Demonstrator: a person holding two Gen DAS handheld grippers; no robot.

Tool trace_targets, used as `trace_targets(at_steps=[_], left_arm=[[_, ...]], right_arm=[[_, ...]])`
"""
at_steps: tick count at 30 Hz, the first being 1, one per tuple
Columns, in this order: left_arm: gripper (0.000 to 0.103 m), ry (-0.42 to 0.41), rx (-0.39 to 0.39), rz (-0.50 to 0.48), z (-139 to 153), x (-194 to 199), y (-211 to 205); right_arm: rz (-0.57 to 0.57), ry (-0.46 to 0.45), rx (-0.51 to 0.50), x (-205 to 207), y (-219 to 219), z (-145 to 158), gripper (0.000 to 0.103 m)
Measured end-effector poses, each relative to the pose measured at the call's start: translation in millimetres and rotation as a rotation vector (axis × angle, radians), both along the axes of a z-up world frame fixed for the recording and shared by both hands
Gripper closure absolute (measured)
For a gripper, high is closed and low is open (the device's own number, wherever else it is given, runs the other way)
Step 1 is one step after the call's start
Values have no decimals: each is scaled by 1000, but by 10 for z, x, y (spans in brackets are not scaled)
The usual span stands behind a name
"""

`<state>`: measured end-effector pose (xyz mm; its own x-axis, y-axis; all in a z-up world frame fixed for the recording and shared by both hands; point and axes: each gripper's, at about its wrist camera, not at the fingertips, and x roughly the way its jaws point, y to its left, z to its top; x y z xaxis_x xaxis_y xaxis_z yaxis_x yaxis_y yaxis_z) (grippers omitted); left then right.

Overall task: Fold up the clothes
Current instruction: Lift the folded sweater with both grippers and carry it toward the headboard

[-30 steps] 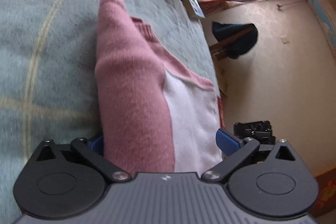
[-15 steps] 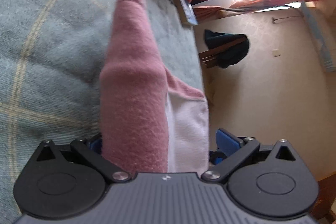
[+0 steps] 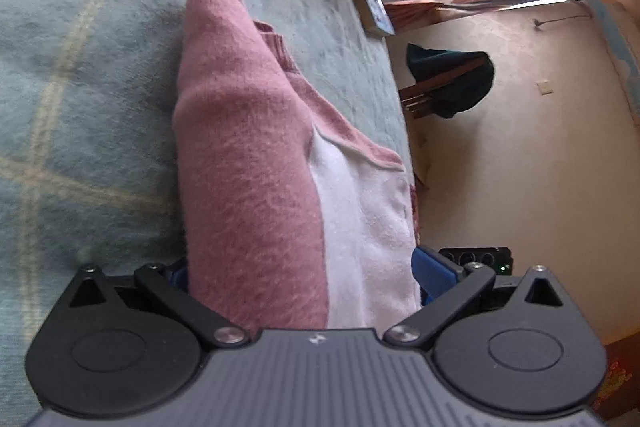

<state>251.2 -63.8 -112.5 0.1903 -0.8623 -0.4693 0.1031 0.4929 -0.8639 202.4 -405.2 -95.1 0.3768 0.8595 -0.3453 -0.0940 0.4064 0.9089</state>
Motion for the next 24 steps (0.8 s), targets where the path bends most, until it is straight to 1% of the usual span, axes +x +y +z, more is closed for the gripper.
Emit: trace_targets(at_steps=[2, 6, 9, 16, 20, 24], left_arm=[[2, -9, -8, -9, 61, -12, 7], [2, 18, -93, 14, 77, -3, 117], [2, 14, -124, 18, 134, -5, 142], [2, -37, -116, 20, 330, -24, 220], [2, -60, -120, 33, 421, -81, 407], [2, -79, -119, 59, 486, -155, 661]], right_arm=[[4, -9, 10, -14, 4, 38, 0], [-5, -12, 49, -22, -22, 109, 0], [-5, -20, 43, -25, 5, 172, 0], [15, -39, 23, -34, 106, 313, 0], [37, -53, 23, -24, 222, 403, 0], [71, -67, 4, 26, 442, 512, 0]])
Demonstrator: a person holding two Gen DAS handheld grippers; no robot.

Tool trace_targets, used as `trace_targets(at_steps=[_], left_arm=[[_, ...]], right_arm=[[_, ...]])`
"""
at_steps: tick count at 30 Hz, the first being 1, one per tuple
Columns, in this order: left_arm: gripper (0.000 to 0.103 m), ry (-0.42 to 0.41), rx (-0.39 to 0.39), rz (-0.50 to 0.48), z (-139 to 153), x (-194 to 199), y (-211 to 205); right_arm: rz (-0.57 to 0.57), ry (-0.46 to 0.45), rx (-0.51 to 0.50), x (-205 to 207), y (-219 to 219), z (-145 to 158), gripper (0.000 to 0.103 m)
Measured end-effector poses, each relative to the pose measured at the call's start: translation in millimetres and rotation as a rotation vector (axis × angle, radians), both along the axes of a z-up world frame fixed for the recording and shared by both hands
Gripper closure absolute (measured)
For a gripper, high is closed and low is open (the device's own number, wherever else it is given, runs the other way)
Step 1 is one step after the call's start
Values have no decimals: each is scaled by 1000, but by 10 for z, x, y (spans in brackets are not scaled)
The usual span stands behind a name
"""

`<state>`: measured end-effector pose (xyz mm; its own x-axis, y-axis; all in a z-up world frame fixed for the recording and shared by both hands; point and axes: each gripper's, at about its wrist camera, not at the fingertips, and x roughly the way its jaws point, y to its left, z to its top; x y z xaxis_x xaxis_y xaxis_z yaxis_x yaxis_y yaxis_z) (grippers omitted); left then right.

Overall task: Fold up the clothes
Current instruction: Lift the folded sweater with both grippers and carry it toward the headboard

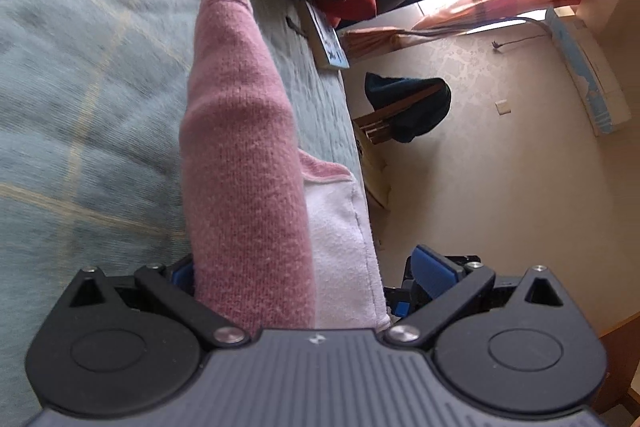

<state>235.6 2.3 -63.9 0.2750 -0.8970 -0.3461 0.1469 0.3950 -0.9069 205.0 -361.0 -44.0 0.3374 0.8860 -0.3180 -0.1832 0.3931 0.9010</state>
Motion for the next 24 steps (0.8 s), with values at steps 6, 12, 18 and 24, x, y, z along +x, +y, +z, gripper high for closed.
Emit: trace_targets(at_steps=[6, 12, 18, 24], left_arm=[[2, -24, -8, 59, 72, -110, 467], [2, -54, -8, 132, 178, -205, 1076], [2, -68, 33, 217, 297, -306, 1797], [2, -57, 86, 313, 402, -327, 2543]], right_arm=[[66, -22, -26, 78, 468, 163, 0], [142, -49, -49, 213, 1089, 345, 0], [237, -71, -74, 392, 1871, 457, 0], [331, -86, -73, 620, 2751, 526, 0]])
